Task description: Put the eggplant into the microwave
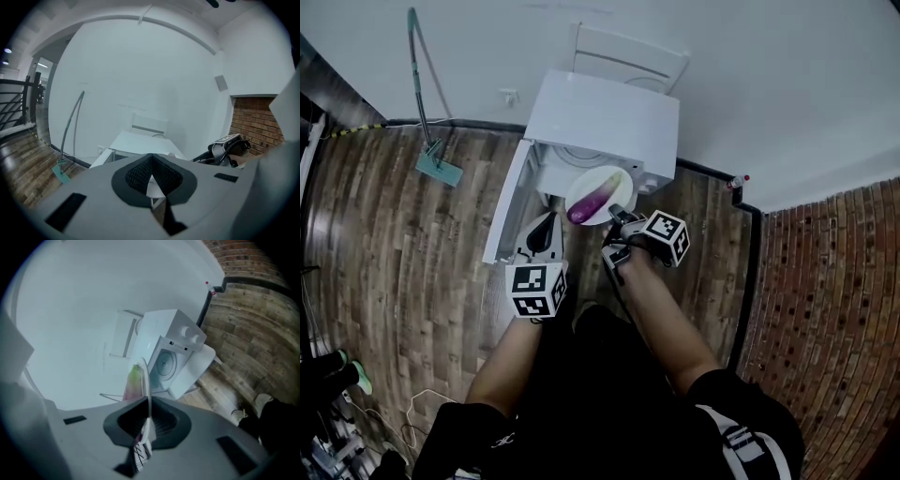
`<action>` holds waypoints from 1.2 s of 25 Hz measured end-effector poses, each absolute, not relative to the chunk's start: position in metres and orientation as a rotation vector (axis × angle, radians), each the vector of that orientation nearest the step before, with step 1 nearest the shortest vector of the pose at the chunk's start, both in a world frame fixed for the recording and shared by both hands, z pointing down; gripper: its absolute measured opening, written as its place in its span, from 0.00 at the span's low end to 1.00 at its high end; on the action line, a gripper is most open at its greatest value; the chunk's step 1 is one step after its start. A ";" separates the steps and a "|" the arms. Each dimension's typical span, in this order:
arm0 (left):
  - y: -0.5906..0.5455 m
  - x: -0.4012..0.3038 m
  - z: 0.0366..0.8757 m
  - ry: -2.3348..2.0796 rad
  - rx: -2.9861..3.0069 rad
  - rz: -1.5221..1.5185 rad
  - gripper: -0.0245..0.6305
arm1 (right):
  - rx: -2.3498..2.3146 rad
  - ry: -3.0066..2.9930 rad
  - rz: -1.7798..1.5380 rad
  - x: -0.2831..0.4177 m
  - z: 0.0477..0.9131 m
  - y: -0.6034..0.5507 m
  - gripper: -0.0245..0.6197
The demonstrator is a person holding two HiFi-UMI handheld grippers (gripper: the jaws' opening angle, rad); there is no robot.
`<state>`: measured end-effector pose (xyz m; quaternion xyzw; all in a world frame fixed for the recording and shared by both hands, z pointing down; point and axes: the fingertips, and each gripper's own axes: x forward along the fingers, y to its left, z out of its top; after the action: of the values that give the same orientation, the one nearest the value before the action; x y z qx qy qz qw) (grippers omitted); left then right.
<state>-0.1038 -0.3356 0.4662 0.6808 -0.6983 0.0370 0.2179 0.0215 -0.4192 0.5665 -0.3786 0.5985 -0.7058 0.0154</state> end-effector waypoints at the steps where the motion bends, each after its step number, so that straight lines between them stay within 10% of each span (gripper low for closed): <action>1: -0.340 -0.103 0.482 -1.934 1.883 0.093 0.04 | -1.185 1.863 -2.198 0.019 0.583 -0.423 0.08; 16: -0.417 -0.152 0.721 -2.045 1.988 0.051 0.04 | -1.121 1.716 -2.018 -0.051 0.789 -0.536 0.08; 30: -0.386 -0.156 0.760 -1.995 1.996 0.024 0.04 | -1.247 1.691 -1.895 -0.078 0.814 -0.605 0.08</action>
<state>-0.1562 -0.3855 0.7599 0.6984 -0.6978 0.0083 0.1590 -0.0779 -0.6053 0.8144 -0.4354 0.5904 -0.6617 0.1552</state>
